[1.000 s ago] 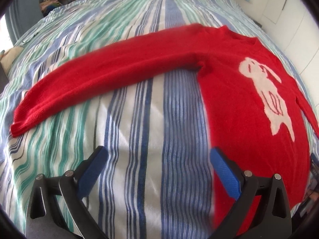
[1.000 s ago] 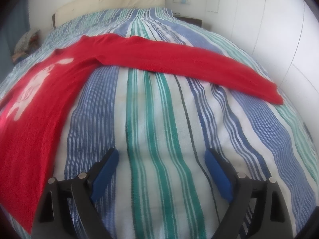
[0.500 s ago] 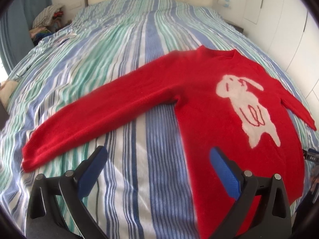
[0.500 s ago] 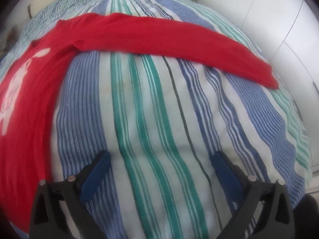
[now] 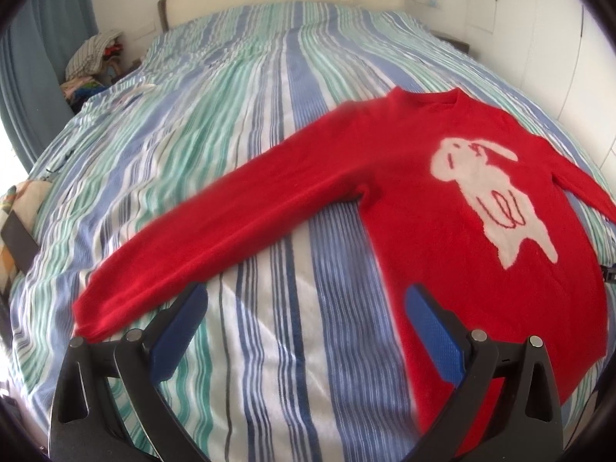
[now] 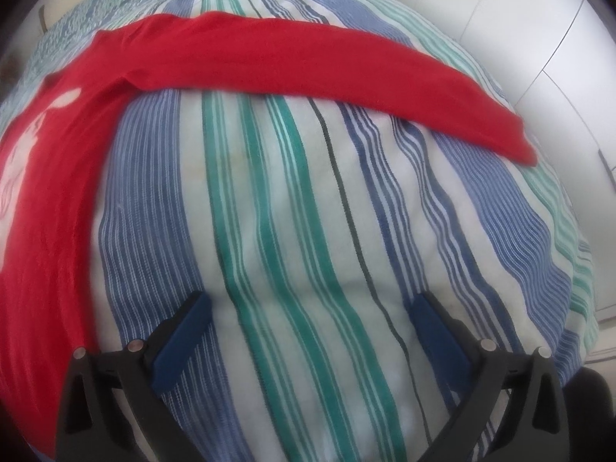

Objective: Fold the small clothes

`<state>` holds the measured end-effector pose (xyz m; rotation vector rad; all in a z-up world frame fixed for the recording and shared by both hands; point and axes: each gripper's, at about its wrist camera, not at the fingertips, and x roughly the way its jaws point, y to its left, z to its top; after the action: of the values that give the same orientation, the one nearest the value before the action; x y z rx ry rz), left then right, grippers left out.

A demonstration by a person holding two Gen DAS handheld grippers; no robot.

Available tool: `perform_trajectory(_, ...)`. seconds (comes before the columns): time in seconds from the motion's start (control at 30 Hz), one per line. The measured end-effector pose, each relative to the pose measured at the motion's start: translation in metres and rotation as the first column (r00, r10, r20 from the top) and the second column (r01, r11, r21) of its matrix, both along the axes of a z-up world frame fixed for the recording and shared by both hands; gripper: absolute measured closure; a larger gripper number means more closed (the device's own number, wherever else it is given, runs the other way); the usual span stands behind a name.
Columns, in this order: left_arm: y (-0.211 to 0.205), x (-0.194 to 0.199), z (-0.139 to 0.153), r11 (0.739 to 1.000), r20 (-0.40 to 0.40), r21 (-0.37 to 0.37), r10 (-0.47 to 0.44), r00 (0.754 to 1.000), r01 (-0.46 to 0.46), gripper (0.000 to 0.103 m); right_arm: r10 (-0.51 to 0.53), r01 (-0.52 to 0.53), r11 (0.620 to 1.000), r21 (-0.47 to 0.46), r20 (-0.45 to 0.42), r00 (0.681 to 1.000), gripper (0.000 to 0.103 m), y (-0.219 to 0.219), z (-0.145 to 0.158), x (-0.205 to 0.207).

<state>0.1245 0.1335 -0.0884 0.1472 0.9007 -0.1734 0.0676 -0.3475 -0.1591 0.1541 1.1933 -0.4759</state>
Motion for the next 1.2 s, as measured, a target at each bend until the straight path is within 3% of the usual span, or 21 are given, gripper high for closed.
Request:
perform_trajectory(0.5, -0.006, 0.002, -0.015, 0.999, -0.025, 0.046, 0.012, 1.0, -0.011, 0.001, -0.038, 0.04, 0.999, -0.028, 0.062, 0.997, 0.0, 0.017, -0.003, -0.018)
perform_trajectory(0.7, -0.002, 0.001, -0.02, 0.997, -0.047, -0.051, 0.052, 0.998, -0.055, 0.001, -0.035, 0.038, 0.999, -0.018, 0.134, 0.99, 0.0, 0.022, -0.002, -0.039)
perform_trajectory(0.9, 0.016, -0.012, -0.023, 0.976, -0.092, -0.144, 0.15, 0.984, -0.162, 0.001, 0.014, -0.018, 1.0, 0.019, 0.186, 0.982, 0.001, 0.024, 0.013, -0.062)
perform_trajectory(0.97, 0.019, -0.018, -0.022, 0.967, -0.107, -0.146, 0.196, 0.975, -0.21, 0.001, -0.001, -0.034, 0.993, 0.113, 0.299, 0.954, 0.001, 0.014, 0.027, -0.076)
perform_trajectory(1.07, 0.02, -0.025, -0.015, 0.951, -0.094, -0.152, 0.256, 0.962, -0.268, 0.001, -0.076, -0.064, 0.96, 0.272, 0.474, 0.877, 0.001, -0.02, 0.052, -0.091)
perform_trajectory(1.13, 0.018, -0.026, -0.012, 0.942, -0.088, -0.157, 0.285, 0.954, -0.296, 0.001, -0.175, -0.062, 0.917, 0.393, 0.54, 0.823, 0.001, -0.059, 0.06, -0.093)
perform_trajectory(1.2, 0.015, -0.027, -0.012, 0.933, -0.086, -0.166, 0.308, 0.948, -0.318, 0.001, -0.305, -0.034, 0.845, 0.534, 0.533, 0.789, 0.002, -0.106, 0.052, -0.091)
